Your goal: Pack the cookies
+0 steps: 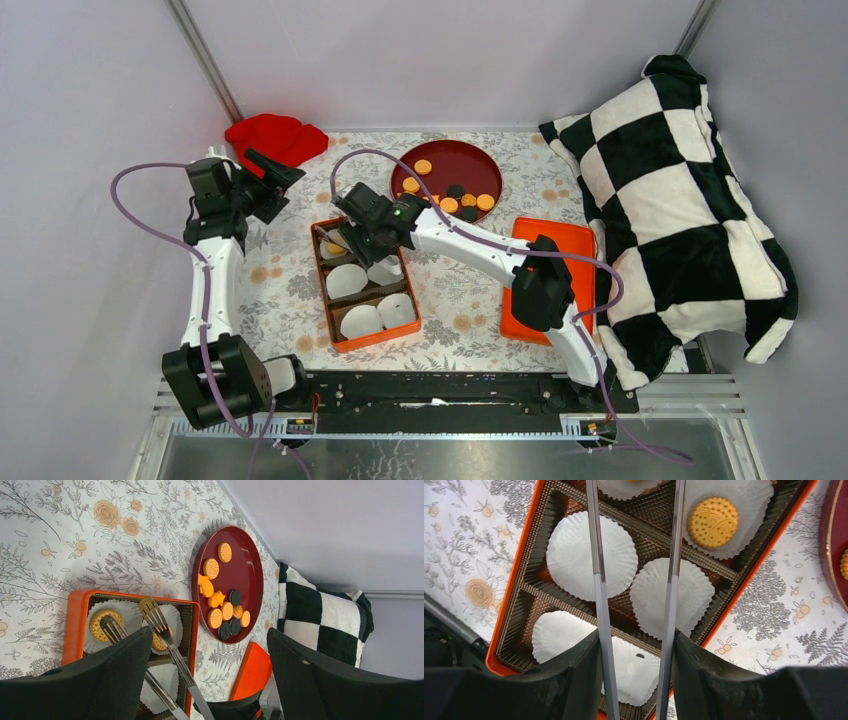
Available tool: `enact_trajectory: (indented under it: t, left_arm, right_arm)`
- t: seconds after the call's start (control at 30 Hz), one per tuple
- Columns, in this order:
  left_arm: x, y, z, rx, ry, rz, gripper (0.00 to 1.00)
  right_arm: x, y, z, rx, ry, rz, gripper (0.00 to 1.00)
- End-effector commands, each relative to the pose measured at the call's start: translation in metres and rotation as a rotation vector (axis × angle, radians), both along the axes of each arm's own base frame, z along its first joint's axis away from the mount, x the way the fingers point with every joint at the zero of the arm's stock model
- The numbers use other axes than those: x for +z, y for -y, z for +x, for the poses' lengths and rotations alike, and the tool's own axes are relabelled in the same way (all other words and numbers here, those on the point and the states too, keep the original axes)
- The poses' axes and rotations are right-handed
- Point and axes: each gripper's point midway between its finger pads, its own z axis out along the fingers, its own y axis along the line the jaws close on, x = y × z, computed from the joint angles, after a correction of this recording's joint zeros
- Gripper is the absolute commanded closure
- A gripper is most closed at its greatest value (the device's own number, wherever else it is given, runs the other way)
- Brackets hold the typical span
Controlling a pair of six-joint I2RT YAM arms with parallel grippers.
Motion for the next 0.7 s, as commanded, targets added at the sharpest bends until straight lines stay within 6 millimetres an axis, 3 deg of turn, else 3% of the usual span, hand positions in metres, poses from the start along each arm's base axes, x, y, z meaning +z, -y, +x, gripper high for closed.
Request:
enact_trajectory:
  t: [0.0, 0.17, 0.27, 0.5, 0.67]
  left_arm:
    - [0.015, 0.001, 0.0, -0.03, 0.074, 0.029, 0.11]
    - [0.023, 0.0, -0.003, -0.02, 0.095, 0.044, 0.11]
    - [0.025, 0.001, -0.005, -0.02, 0.1, 0.044, 0.11]
    - [0.02, 0.003, -0.006, -0.03, 0.09, 0.031, 0.12]
    - [0.02, 0.004, -0.005, -0.033, 0.091, 0.024, 0.12]
  right_arm:
    - [0.04, 0.001, 0.019, -0.036, 0.119, 0.047, 0.47]
    - [0.082, 0.038, 0.034, -0.126, 0.278, 0.02, 0.47]
    - [0.093, 0.066, 0.04, -0.196, 0.339, -0.02, 0.46]
    - [0.09, 0.108, 0.05, -0.289, 0.328, -0.019, 0.49]
    - [0.063, 0.135, 0.081, -0.37, 0.248, -0.038, 0.5]
